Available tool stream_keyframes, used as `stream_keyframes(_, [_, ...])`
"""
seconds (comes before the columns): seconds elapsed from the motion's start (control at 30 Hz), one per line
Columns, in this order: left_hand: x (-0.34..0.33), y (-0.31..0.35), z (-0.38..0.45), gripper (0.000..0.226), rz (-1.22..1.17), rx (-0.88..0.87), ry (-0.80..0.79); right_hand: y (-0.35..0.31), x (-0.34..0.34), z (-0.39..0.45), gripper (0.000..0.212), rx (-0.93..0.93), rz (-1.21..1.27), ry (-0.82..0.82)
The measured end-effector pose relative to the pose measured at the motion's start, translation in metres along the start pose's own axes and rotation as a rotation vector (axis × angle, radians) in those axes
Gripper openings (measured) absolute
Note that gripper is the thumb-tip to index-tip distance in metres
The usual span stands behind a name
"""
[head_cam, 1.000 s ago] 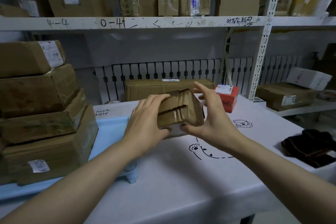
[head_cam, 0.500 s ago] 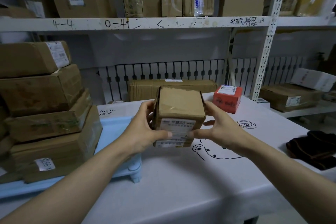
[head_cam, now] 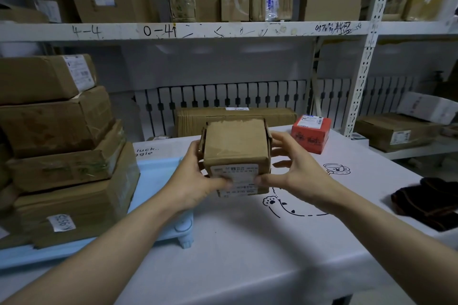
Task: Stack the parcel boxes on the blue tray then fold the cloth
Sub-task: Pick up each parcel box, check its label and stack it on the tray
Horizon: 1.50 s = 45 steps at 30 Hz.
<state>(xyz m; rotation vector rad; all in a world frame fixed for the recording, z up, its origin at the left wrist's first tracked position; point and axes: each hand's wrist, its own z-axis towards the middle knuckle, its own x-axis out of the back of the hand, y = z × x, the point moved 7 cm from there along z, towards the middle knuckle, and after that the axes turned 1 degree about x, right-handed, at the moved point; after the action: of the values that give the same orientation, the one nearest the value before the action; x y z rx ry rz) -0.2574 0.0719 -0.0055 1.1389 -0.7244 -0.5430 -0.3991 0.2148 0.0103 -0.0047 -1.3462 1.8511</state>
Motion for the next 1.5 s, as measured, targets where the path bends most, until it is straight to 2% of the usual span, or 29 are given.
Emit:
stream_keyframes(0.13, [0.001, -0.01, 0.0, 0.075, -0.127, 0.081, 0.0, 0.008, 0.002, 0.0, 0.09, -0.061, 0.015, -0.016])
stream_keyframes(0.23, [-0.001, -0.012, -0.003, 0.055, -0.259, 0.145, -0.026, 0.017, 0.003, -0.001, 0.095, -0.101, -0.028, -0.04])
stream_keyframes(0.3, [-0.002, -0.014, -0.003, 0.049, -0.291, 0.173, -0.038, 0.018, 0.004, -0.003, 0.086, -0.11, -0.066, -0.034])
stream_keyframes(0.37, [0.001, -0.017, -0.002, 0.054, -0.274, 0.173, -0.017, 0.016, 0.004, -0.004, 0.068, -0.106, -0.055, -0.012])
stream_keyframes(0.5, [0.01, -0.008, -0.002, 0.097, -0.09, 0.112, 0.11, 0.013, 0.009, -0.002, 0.062, -0.088, -0.019, 0.08])
stream_keyframes(0.6, [0.014, 0.007, -0.003, 0.111, 0.136, -0.016, 0.183, 0.012, 0.011, 0.001, 0.064, -0.047, -0.061, 0.108])
stream_keyframes(0.8, [-0.007, 0.044, -0.011, 0.106, 0.791, -0.454, 0.178, 0.008, 0.004, 0.002, 0.068, 0.032, -0.22, 0.115])
stream_keyframes(0.9, [-0.02, 0.046, -0.009, 0.099, 0.981, -0.514, 0.132, 0.002, -0.002, 0.003, 0.068, 0.069, -0.228, 0.109])
stream_keyframes(1.1, [-0.023, 0.045, -0.004, 0.095, 1.17, -0.488, 0.144, -0.009, 0.001, 0.004, 0.069, 0.139, -0.236, 0.116])
stream_keyframes(1.2, [-0.02, 0.044, -0.002, 0.098, 1.143, -0.475, 0.151, -0.017, 0.001, 0.001, 0.076, 0.182, -0.255, 0.105])
stream_keyframes(1.3, [-0.013, 0.039, 0.001, 0.093, 1.029, -0.379, 0.166, -0.023, -0.002, 0.0, 0.093, 0.203, -0.261, 0.083])
stream_keyframes(1.5, [0.009, 0.01, 0.01, 0.081, 0.562, -0.162, 0.101, -0.009, 0.002, 0.004, 0.111, 0.098, -0.214, 0.091])
